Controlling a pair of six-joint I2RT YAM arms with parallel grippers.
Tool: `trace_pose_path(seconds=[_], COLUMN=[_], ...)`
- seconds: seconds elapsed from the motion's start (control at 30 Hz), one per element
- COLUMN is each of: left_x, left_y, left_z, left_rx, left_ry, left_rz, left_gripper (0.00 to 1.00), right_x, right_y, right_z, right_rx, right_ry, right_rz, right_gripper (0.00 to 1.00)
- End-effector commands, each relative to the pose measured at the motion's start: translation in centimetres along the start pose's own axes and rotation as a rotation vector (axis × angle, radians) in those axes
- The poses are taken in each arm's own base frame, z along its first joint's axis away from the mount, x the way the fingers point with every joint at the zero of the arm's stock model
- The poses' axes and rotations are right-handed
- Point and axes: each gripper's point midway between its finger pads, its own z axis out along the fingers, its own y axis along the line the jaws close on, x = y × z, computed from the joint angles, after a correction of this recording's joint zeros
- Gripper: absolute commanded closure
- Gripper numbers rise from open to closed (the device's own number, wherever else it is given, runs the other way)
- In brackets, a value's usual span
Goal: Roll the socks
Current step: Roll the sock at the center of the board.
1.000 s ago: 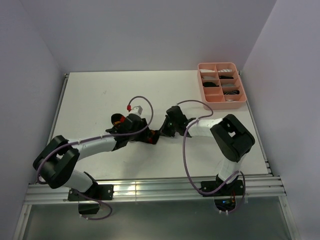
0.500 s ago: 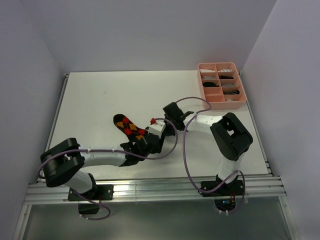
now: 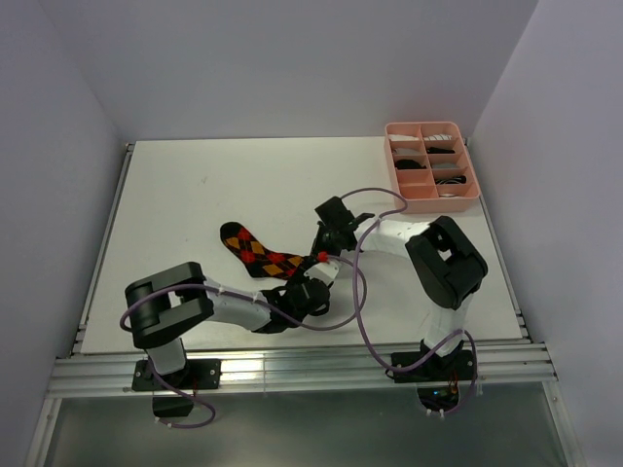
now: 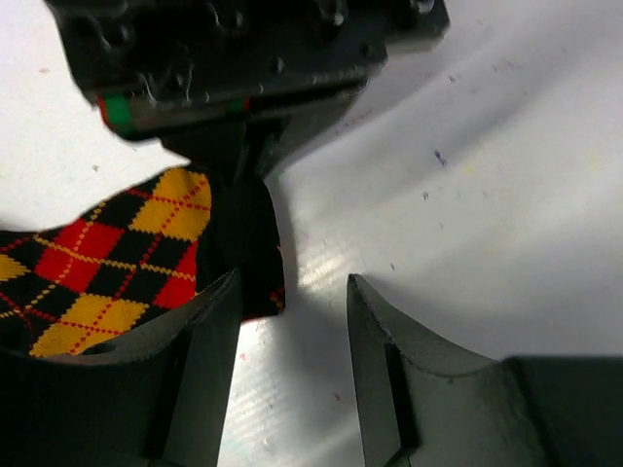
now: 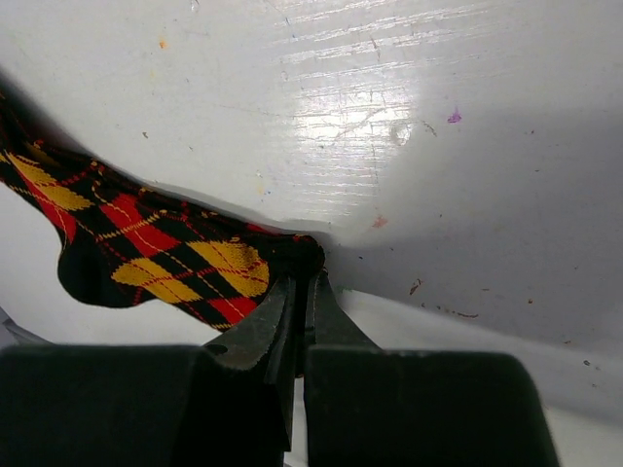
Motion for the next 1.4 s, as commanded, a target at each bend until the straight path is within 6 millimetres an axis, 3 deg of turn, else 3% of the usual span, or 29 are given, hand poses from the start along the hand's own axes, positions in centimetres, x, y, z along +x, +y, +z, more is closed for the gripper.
trace_pose_path(seconds=[0.0, 0.5, 0.77, 0.93, 1.17, 1.37], left_x=[-1.4, -1.8, 1.7, 0.2, -3.6, -4.1], left_y=[0.4, 0.5, 1.1, 1.5, 1.7, 1.6], left_z=[0.7, 1.6, 1.9, 1.2, -0.2, -0.1], left_rx=[-0.086, -0.228, -0.284, -0.312, -0.307, -0.304], left_ry=[-0.024, 0.055, 0.176, 0.157, 0.083, 0.063], left_rz=[0.047, 0.209, 0.257, 0.252, 0.213, 0.234], left_gripper=[0.49, 0.50, 0.51, 0.50, 0.48, 0.48], right_x=[1.6, 2.7, 2.6, 2.9, 2.9, 2.9], right_y=[-2.3, -2.2, -2.8, -2.9, -3.0, -3.0], right_z=[0.9, 1.3, 1.2, 1.3, 1.5, 1.5], right_rx=[0.088, 0.059, 0.066, 0.055, 0.050, 0.048], right_ry=[0.065, 0.130, 0.134, 0.144, 0.148, 0.153], right_rz=[-0.013, -0.001, 0.000, 0.003, 0.006, 0.005], right_gripper=[1.00, 1.00, 1.00, 1.00, 1.00, 1.00])
